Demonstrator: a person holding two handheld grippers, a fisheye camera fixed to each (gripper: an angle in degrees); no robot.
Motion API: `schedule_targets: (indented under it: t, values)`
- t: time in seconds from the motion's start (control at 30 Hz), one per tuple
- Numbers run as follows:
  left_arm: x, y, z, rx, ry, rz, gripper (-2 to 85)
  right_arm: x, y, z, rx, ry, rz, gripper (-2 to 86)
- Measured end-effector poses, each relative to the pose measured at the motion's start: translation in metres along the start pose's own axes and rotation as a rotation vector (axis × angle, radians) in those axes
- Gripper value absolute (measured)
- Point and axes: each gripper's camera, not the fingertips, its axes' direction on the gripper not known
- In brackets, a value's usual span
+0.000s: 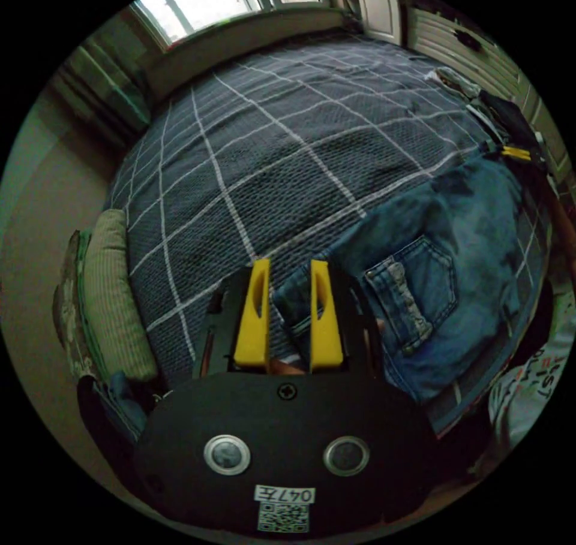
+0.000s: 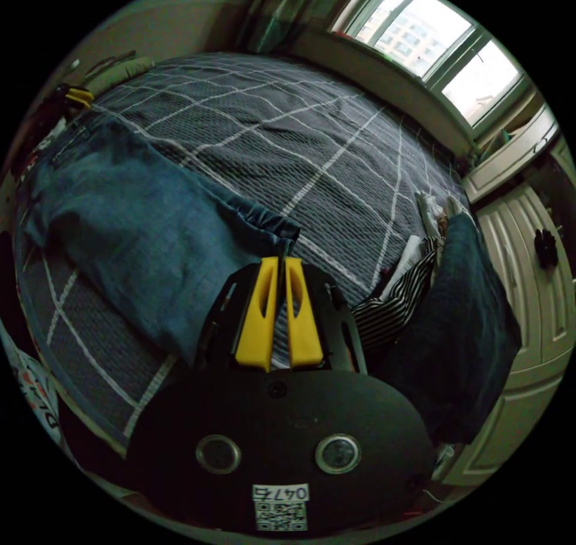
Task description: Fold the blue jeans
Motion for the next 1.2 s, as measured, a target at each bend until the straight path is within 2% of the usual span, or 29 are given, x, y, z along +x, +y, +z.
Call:
schedule_targets:
  t: [0.13, 0.3, 0.43, 0.47, 0.53, 0.57, 0.6, 0.67, 0.73, 0.87, 1.13, 1.2]
  values:
    - [0.004, -0.015, 0.017, -0.021, 0.060, 0.082, 0.5, -0.001, 0.000, -0.001, 0.008, 0.020, -0.011, 0.2]
    - [0.024, -0.026, 0.024, -0.083, -0.043, 0.234, -0.6, -0.002, 0.006, -0.008, 0.046, 0.044, -0.015, 0.2]
    - [0.019, -0.025, 0.016, -0.060, -0.111, 0.210, -0.1, -0.008, 0.010, -0.018, 0.089, 0.084, -0.050, 0.1]
    - [0.017, -0.027, 0.012, -0.020, -0.139, 0.193, 0.8, -0.009, 0.010, -0.018, 0.084, 0.084, -0.056, 0.1]
    - [0.018, -0.033, 0.008, 0.043, -0.189, 0.211, 11.9, -0.008, 0.010, -0.017, 0.079, 0.079, -0.051, 0.1]
    - [0.018, -0.040, 0.010, 0.032, -0.121, 0.260, 18.4, -0.007, 0.009, -0.017, 0.075, 0.073, -0.044, 0.2]
    - [0.014, -0.048, 0.017, -0.029, -0.028, 0.282, 20.6, -0.006, 0.009, -0.016, 0.074, 0.071, -0.041, 0.2]
    - [0.007, -0.056, 0.028, -0.109, 0.031, 0.308, 20.5, -0.007, 0.009, -0.016, 0.067, 0.076, -0.041, 0.2]
    - [0.003, -0.058, 0.029, -0.085, 0.074, 0.350, 17.2, -0.008, 0.009, -0.016, 0.062, 0.083, -0.045, 0.2]
    - [-0.007, -0.067, 0.026, -0.037, -0.023, 0.394, 10.2, -0.009, 0.008, -0.012, 0.050, 0.088, -0.047, 0.2]
    - [-0.053, -0.093, 0.035, -0.140, 0.154, 0.350, 11.7, -0.005, 0.009, -0.010, 0.049, 0.074, -0.027, 0.2]
    - [-0.060, -0.096, 0.035, -0.174, 0.181, 0.382, 4.7, -0.005, 0.008, -0.011, 0.046, 0.078, -0.034, 0.2]
